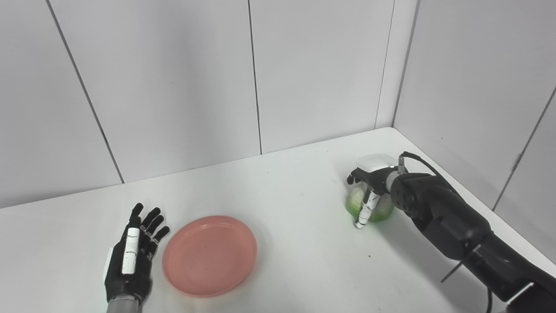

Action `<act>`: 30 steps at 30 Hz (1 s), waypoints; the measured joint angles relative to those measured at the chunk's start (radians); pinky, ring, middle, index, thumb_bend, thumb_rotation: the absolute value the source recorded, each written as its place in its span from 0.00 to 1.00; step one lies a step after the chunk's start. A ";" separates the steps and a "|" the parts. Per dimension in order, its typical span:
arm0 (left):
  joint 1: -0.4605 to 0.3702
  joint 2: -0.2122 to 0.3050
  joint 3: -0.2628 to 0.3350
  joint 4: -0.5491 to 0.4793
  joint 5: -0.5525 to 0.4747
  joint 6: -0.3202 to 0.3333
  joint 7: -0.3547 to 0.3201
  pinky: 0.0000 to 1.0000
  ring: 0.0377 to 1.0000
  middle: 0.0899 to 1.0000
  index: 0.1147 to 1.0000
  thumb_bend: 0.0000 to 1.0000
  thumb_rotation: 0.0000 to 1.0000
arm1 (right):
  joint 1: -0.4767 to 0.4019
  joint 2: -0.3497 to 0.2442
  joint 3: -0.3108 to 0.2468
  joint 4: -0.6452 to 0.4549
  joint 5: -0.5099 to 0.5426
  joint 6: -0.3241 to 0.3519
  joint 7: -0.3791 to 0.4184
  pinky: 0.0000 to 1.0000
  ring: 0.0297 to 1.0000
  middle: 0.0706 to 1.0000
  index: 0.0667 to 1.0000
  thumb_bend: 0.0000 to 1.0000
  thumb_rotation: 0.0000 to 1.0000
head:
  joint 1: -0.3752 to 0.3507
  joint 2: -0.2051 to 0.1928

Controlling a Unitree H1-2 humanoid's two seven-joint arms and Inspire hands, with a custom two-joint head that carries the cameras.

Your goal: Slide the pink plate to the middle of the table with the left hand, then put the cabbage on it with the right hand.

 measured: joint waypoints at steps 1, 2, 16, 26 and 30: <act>0.000 0.000 0.000 0.000 0.000 0.001 0.000 0.83 0.87 0.84 0.92 0.88 0.68 | 0.001 -0.002 0.003 -0.003 -0.001 0.000 0.001 0.28 0.44 0.46 0.70 0.54 0.00 | 0.000 0.000; 0.000 0.000 0.000 -0.001 -0.002 0.002 -0.001 0.82 0.87 0.83 0.92 0.88 0.68 | 0.001 -0.004 0.005 -0.005 -0.002 0.001 0.003 0.27 0.43 0.45 0.70 0.53 0.00 | -0.002 0.000; 0.000 0.000 -0.002 -0.001 -0.018 0.008 -0.004 0.81 0.88 0.85 0.92 0.87 0.68 | -0.010 -0.021 0.019 -0.015 -0.005 0.002 0.056 0.22 0.40 0.48 0.71 0.53 0.00 | 0.000 -0.002; -0.001 0.000 -0.003 0.000 -0.019 0.010 -0.007 0.83 0.89 0.85 0.92 0.88 0.69 | -0.023 -0.029 0.030 -0.011 -0.002 -0.001 0.078 0.23 0.40 0.47 0.68 0.53 0.00 | 0.006 -0.003; -0.001 0.000 -0.004 0.000 -0.017 0.012 -0.007 0.82 0.88 0.84 0.92 0.88 0.68 | -0.032 -0.039 0.043 -0.012 -0.002 -0.005 0.098 0.22 0.39 0.47 0.65 0.53 0.00 | 0.011 0.002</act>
